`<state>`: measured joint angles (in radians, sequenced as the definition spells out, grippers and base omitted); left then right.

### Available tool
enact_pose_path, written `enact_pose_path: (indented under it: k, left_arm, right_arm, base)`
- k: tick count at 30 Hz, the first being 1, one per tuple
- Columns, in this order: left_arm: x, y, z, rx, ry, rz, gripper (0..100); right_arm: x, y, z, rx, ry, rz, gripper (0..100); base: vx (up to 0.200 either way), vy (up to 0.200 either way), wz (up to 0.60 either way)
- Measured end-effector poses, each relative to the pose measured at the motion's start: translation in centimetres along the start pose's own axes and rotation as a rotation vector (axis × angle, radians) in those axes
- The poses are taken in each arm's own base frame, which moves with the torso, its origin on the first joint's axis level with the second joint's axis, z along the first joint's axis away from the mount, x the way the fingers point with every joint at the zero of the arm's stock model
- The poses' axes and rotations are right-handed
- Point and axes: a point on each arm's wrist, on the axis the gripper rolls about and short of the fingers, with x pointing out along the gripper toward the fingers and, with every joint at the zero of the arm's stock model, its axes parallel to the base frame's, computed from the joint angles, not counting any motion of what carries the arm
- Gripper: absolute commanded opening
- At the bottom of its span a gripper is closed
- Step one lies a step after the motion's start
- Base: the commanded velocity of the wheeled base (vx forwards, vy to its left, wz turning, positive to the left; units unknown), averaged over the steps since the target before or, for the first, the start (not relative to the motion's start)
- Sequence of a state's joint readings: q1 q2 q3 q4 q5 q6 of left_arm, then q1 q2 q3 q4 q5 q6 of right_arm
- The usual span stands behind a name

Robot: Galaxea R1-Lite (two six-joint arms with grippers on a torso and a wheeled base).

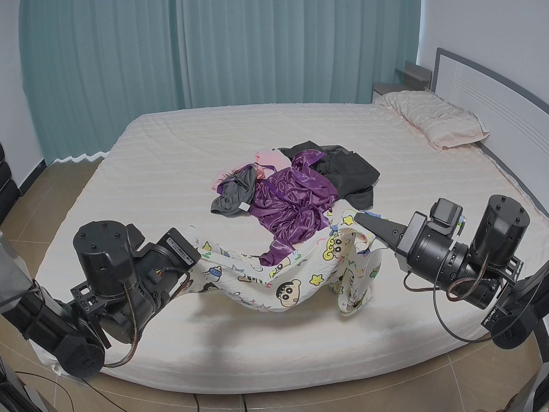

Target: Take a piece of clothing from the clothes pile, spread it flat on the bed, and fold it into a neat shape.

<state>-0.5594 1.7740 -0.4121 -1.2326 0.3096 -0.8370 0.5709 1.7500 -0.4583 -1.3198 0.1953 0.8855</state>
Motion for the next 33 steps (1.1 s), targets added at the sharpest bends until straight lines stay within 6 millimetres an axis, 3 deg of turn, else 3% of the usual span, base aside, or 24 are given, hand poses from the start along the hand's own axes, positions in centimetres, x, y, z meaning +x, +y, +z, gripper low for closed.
enact_pose_path:
  k: [33]
  left_arm:
    - [-2.8, -0.9, 2.7, 0.01, -0.109, -0.031, 0]
  right_arm:
    - [1.6, 1.7, 1.6, -0.028, -0.054, 0.074, 0]
  base:
    - [0.0, 0.2, 0.0]
